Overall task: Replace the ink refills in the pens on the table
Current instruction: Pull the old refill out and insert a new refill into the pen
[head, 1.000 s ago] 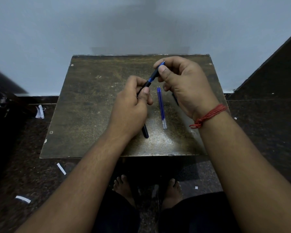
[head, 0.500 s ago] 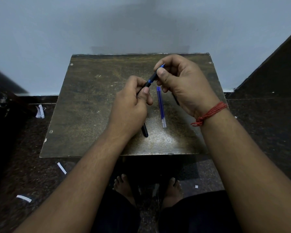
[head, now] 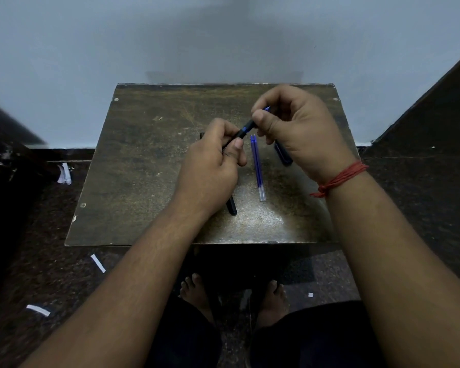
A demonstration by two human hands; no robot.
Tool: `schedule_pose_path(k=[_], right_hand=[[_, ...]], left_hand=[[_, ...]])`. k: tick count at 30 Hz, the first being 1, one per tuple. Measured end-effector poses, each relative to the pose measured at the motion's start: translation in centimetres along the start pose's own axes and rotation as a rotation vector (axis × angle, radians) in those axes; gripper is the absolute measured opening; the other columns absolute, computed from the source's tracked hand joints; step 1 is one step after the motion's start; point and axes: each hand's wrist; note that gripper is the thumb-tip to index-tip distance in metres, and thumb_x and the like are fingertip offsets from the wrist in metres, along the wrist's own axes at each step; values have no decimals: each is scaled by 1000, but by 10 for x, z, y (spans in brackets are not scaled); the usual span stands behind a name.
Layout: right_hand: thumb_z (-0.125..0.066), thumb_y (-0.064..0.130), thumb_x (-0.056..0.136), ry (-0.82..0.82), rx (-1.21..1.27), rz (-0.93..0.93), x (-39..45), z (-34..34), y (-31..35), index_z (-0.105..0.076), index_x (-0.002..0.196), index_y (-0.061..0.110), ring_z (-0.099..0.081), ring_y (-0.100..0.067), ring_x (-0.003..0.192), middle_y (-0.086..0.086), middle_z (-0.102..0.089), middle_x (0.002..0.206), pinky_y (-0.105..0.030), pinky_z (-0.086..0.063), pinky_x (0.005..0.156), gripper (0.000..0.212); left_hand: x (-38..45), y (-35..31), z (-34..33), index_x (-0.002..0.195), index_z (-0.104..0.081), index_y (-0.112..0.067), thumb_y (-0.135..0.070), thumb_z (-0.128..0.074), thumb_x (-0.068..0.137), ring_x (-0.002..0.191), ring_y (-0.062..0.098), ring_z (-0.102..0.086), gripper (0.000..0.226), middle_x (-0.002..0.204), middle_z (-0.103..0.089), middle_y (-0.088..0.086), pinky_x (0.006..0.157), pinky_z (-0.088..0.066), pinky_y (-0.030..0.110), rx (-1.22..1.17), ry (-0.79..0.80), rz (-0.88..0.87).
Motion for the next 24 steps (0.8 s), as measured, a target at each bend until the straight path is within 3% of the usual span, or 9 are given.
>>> schedule_pose_path(k=[4,8,10,13,16,18,22,24], right_hand=[[-70,38,90,-114,-107,-49,0,-1,-2,-59,82,17,-57,-8,55,3,-61,64,-23,-45,53,25],[-66,13,94,-11,68,34,-2,7,0,-60,106,12,-66,-13,78,-6,-66,95,-26,-53,60,14],[-63,2,93,65,62,70,-3,8,-1,-62,106,4,-65,-15,81,-11,-67,96,-29,-54,65,14],[-65,9,94,37,-55,10,-1,5,-1,-65,94,10,-63,-10,66,-4,-66,78,-29,-52,58,1],[-68,29,93,-33,-178,-26,2,2,-3,-63,83,19,-59,-10,54,3,-62,64,-27,-48,51,15],[-67,40,92,-51,-219,-20,2,4,-5,-61,82,23,-61,-12,55,4,-63,67,-27,-47,53,21],[-66,23,93,59,-108,62,-1,9,-5,-61,105,25,-65,-29,81,-7,-65,99,-31,-56,63,13],[-64,13,94,88,-163,87,-1,11,-3,-64,102,20,-63,-19,76,-2,-66,91,-31,-56,66,11]], left_hand=[[0,0,0,103,-55,-16,-15,-50,101,66,-4,-59,6,77,-68,-5,58,-37,6,12,7,-12],[1,0,0,103,-54,-19,-17,-50,101,68,-1,-60,5,77,-68,-6,58,-37,7,17,10,-15],[1,0,1,103,-55,-18,-16,-50,101,67,0,-59,5,77,-68,-5,57,-37,6,17,10,-19],[0,1,1,102,-55,-16,-16,-50,101,64,0,-58,5,77,-68,-5,55,-36,8,37,18,-19],[1,2,0,100,-54,-20,-17,-51,100,62,3,-57,5,75,-68,-7,54,-36,11,47,21,-20],[1,2,-1,100,-53,-22,-18,-51,100,62,3,-58,5,75,-68,-8,54,-37,13,53,23,-20],[1,2,0,101,-54,-20,-17,-50,101,64,1,-58,5,76,-68,-6,55,-37,11,28,18,-17],[2,3,0,101,-54,-19,-17,-51,100,63,1,-58,4,75,-67,-7,54,-37,10,30,18,-22]])
Point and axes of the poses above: each hand's wrist, its own x-axis towards the middle knuckle, its own z-axis out of the back of the hand, y = z × x
